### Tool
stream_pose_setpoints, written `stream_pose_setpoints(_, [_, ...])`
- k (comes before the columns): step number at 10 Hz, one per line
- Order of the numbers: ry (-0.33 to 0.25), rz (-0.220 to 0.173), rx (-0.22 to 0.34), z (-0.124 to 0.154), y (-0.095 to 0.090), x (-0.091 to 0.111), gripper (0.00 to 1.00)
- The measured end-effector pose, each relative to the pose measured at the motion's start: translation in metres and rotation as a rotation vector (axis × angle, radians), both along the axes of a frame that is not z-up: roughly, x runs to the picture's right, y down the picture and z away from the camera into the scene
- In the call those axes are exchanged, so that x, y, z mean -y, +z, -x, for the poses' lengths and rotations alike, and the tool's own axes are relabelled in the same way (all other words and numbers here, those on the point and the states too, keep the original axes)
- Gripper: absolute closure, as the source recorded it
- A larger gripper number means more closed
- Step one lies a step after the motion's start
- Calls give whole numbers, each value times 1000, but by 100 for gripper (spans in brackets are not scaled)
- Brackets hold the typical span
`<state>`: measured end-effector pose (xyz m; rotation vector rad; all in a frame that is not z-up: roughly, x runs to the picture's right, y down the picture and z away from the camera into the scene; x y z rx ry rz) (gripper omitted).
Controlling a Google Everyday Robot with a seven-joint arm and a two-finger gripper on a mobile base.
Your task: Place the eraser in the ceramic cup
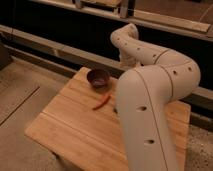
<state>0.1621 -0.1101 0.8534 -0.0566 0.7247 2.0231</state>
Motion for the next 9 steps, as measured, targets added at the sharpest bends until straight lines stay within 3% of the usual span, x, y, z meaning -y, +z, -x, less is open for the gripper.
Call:
stream_pose_setpoints(6, [78,-106,92,8,-51,50,20])
stream_pose_setpoints(9, [75,-104,95,11,-50,49,20])
